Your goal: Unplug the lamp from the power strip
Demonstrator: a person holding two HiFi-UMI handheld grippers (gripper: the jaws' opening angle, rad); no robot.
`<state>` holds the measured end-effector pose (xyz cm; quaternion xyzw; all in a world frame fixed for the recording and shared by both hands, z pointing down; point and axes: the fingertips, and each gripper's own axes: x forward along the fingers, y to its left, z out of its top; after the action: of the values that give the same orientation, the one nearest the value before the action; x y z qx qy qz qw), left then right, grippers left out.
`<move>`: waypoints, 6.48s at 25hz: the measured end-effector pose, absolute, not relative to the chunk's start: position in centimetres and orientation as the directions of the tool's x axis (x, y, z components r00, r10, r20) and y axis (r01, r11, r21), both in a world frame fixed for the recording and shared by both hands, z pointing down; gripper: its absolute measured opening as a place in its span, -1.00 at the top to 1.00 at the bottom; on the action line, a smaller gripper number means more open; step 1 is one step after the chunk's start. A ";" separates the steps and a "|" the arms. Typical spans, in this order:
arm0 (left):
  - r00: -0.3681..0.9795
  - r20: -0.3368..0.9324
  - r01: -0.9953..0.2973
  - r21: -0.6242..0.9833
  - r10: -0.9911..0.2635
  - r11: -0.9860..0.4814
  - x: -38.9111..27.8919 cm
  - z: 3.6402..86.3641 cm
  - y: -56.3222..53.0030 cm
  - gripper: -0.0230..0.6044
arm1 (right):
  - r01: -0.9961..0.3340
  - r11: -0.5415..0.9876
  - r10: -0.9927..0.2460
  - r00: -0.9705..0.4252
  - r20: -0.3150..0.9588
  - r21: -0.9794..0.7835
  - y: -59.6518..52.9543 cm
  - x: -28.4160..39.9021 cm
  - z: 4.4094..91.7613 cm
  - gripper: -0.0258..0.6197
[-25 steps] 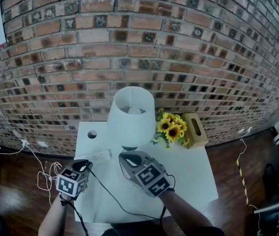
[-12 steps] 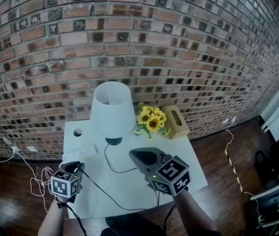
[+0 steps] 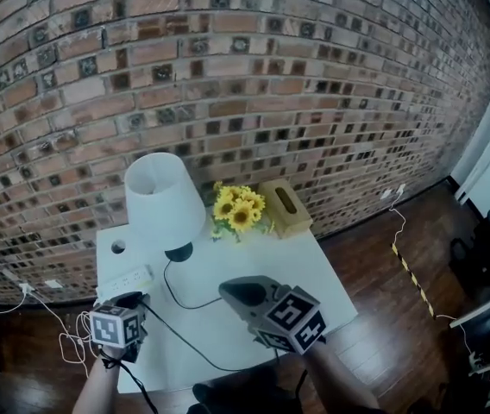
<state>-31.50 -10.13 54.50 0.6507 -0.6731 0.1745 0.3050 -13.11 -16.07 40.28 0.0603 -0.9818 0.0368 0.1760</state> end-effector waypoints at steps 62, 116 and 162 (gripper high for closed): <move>0.204 0.790 -0.976 0.117 -0.578 -0.184 -6.6 60.5 -37.0 0.62 | -0.373 0.899 -0.237 -0.855 0.461 -0.230 -31.2 13.5 47.8 0.92; 0.320 0.619 -0.947 0.195 -0.717 -0.254 -7.0 53.0 -34.6 0.92 | -0.210 0.950 -0.085 -0.886 0.455 -0.232 -28.7 6.1 48.0 0.91; -0.286 0.441 -0.948 -0.002 -0.851 0.318 -8.1 42.5 -10.3 0.91 | 0.416 0.875 0.458 -0.878 0.141 -0.249 -14.0 1.9 40.8 0.92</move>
<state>-8.15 -10.26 42.54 0.5687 -0.7908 0.1327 0.1831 1.86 -14.05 40.75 -0.2270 -0.9632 0.1060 0.0979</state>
